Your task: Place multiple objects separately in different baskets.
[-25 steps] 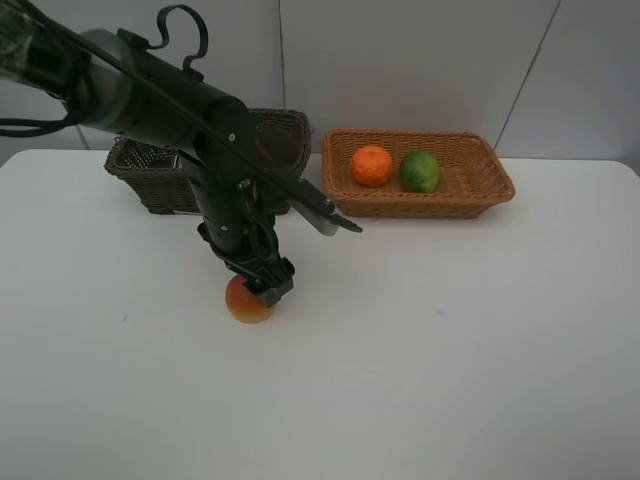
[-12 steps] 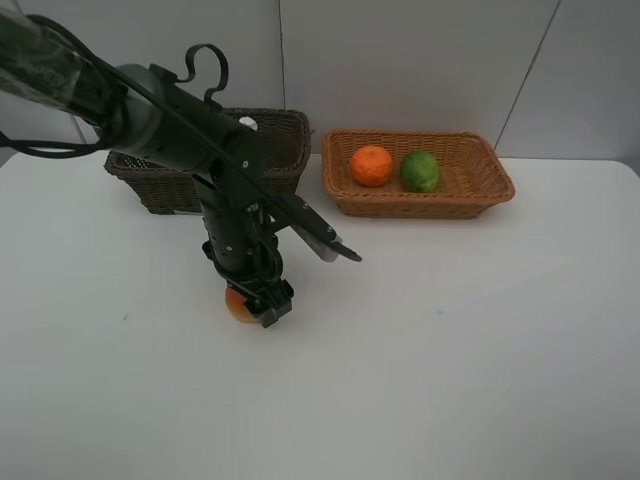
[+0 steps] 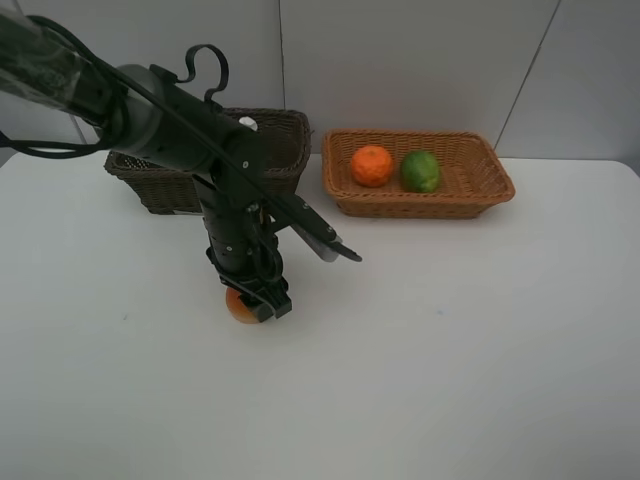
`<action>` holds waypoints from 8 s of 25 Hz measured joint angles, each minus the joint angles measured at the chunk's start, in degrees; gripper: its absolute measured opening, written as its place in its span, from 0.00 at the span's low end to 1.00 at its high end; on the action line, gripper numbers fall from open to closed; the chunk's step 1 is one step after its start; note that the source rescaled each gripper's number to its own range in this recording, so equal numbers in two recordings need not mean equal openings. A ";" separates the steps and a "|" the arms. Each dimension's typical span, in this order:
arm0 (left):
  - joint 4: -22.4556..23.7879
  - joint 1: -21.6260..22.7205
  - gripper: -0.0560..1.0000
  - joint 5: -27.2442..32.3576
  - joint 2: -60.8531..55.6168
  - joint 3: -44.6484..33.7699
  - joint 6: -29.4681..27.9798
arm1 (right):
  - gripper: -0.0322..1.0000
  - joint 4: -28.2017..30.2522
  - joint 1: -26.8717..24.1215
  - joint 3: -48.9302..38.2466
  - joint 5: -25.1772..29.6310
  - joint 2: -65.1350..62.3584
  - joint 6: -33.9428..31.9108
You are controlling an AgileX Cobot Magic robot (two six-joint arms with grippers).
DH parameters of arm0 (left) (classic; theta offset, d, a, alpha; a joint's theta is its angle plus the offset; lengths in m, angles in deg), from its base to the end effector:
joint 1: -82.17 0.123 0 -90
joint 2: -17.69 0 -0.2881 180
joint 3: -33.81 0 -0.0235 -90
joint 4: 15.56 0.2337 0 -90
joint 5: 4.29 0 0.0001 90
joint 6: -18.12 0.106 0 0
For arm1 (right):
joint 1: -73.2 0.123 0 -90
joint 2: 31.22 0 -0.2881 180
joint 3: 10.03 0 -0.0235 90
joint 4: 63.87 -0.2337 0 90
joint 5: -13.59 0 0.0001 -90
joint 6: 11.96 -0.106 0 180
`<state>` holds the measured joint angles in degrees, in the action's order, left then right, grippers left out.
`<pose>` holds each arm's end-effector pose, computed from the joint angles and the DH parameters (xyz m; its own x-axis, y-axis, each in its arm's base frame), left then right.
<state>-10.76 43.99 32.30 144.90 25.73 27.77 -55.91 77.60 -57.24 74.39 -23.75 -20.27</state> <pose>0.2944 -0.2248 0.0981 -0.6136 0.7793 -0.1274 0.7766 0.6248 0.0814 -0.0124 -0.0138 0.2698 -0.4214 0.0441 -0.9058 0.0654 0.9977 0.0181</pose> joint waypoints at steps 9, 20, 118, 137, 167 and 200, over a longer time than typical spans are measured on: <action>0.00 0.00 0.76 -0.05 0.00 0.00 0.00 | 1.00 0.00 0.00 0.00 0.00 0.00 0.00; -0.06 0.00 0.76 4.57 0.06 3.94 -1.52 | 1.00 0.00 0.00 0.00 0.00 0.00 0.00; -0.20 15.47 1.00 11.55 -38.09 2.89 -24.08 | 1.00 0.01 0.00 0.00 0.00 0.00 0.00; -1.35 15.84 1.00 22.26 -98.29 -33.08 -21.78 | 1.00 0.00 0.00 0.00 0.00 0.00 0.00; -4.80 18.06 1.00 24.41 -116.76 -40.29 -12.01 | 1.00 0.00 0.00 0.00 0.00 0.00 0.00; -4.80 30.70 1.00 24.24 -119.84 -40.29 -10.53 | 1.00 0.00 0.00 0.00 0.00 0.00 0.00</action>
<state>-15.56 74.69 56.54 25.06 -14.55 17.24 -55.91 77.60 -57.24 74.39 -23.75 -20.27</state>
